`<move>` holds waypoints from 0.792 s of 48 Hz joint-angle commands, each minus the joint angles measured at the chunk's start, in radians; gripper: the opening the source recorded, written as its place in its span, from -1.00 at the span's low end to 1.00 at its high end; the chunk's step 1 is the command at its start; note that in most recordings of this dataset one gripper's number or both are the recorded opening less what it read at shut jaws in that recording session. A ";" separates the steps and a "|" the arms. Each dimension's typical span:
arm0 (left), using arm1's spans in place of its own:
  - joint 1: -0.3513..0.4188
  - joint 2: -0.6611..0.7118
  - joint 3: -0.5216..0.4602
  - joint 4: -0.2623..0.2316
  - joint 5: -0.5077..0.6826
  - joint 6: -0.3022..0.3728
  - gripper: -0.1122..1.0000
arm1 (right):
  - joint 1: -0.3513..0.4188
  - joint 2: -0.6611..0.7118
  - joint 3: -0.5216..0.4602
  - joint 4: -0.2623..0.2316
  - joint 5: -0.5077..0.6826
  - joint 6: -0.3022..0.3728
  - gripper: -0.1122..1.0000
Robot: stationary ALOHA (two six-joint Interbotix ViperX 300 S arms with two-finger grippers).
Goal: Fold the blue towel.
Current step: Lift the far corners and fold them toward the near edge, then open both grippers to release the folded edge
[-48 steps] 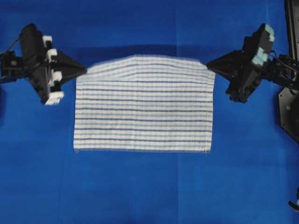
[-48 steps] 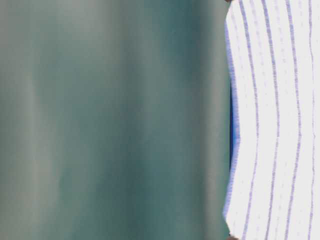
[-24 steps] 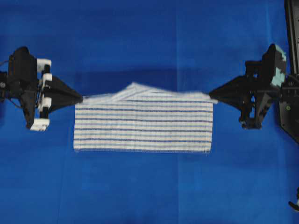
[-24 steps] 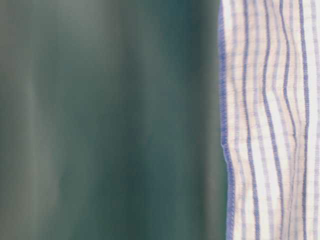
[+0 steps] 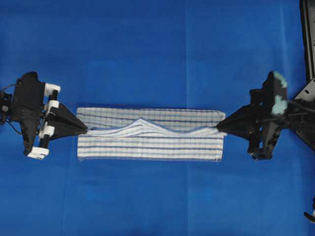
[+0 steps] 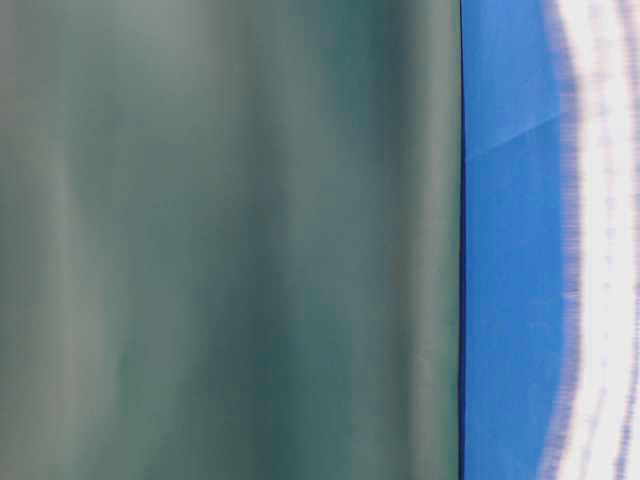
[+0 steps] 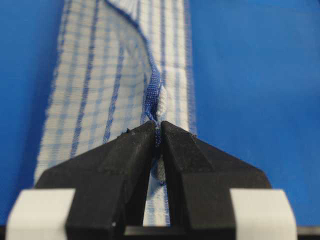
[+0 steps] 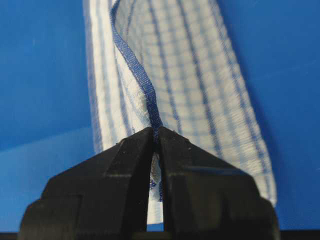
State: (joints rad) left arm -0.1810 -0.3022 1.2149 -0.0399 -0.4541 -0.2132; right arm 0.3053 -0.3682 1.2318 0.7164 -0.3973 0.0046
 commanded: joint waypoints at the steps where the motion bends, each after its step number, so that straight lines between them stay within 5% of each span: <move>1: -0.009 0.032 -0.034 0.002 -0.006 -0.002 -0.70 | 0.018 0.041 -0.041 0.012 -0.011 -0.002 -0.83; 14: -0.009 0.094 -0.077 0.002 0.011 -0.006 -0.70 | 0.044 0.089 -0.063 0.018 -0.011 -0.002 -0.83; 24: -0.009 0.086 -0.067 -0.002 0.037 -0.077 -0.67 | 0.048 0.087 -0.064 0.023 0.002 -0.002 -0.73; 30: -0.017 0.084 -0.067 -0.002 0.061 -0.109 -0.17 | 0.048 0.087 -0.064 0.025 0.006 -0.002 -0.41; 38: -0.029 0.048 -0.067 -0.002 0.120 -0.104 0.70 | 0.049 0.074 -0.064 0.025 0.012 -0.012 0.43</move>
State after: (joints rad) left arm -0.2040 -0.2194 1.1551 -0.0414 -0.3513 -0.3206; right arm 0.3497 -0.2761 1.1842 0.7394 -0.3835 -0.0031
